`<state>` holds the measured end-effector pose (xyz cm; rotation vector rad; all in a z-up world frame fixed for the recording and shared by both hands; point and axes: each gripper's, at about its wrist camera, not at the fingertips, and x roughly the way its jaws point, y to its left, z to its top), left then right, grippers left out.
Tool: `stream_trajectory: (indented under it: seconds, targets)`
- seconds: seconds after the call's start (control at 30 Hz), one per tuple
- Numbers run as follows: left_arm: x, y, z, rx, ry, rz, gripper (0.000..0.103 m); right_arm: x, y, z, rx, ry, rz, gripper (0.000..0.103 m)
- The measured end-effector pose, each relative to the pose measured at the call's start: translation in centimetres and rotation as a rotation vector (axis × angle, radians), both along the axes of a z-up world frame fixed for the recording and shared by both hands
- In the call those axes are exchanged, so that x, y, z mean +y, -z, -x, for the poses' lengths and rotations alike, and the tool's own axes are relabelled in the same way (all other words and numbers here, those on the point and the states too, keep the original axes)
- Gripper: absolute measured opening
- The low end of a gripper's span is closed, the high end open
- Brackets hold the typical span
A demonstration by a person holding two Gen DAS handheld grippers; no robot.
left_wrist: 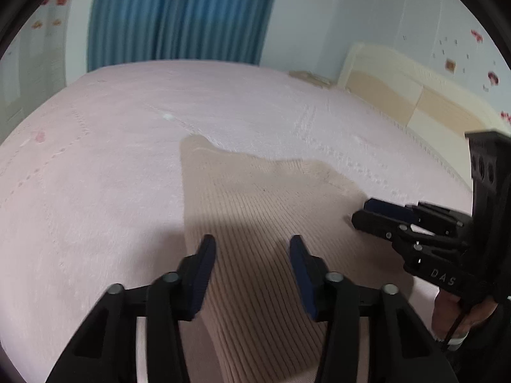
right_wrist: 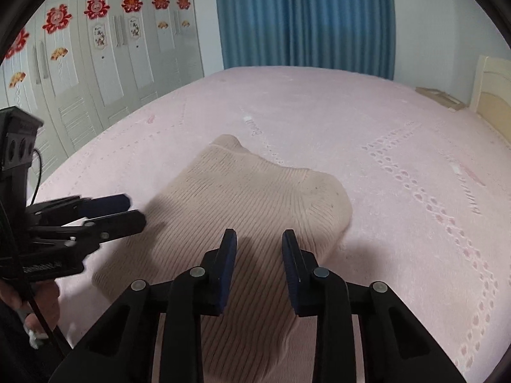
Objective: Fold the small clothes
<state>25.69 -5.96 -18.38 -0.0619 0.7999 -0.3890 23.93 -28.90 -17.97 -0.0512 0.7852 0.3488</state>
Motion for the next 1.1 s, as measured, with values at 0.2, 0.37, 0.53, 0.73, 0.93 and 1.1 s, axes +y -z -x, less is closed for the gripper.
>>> stream_trajectory:
  seconds: [0.2, 0.37, 0.53, 0.73, 0.93, 1.1]
  targets:
    - [-1.6, 1.6, 0.0, -0.019, 0.011, -0.101, 0.029, 0.0, 2.7, -1.3, 0.062, 0.021, 0.043, 0.028]
    - [-1.1, 1.9, -0.8, 0.024, 0.012, -0.05, 0.028, 0.3, 3.3, -2.0, 0.059, 0.027, 0.064, 0.028]
    - [-0.5, 2.1, -1.4, 0.057, -0.001, 0.006, 0.029, -0.1, 3.6, -2.8, 0.072, 0.037, 0.043, 0.028]
    - [-0.7, 2.2, -1.6, 0.062, -0.016, 0.015, 0.029, 0.0, 3.7, -2.9, 0.065, 0.043, 0.041, 0.028]
    - [-0.4, 1.9, -1.3, 0.035, -0.027, 0.019, 0.03, -0.6, 3.0, -2.7, 0.05, 0.052, -0.023, 0.029]
    - [-0.1, 1.1, -1.3, -0.008, -0.07, 0.039, 0.031, -1.2, 1.9, -2.4, -0.009, 0.072, -0.047, 0.029]
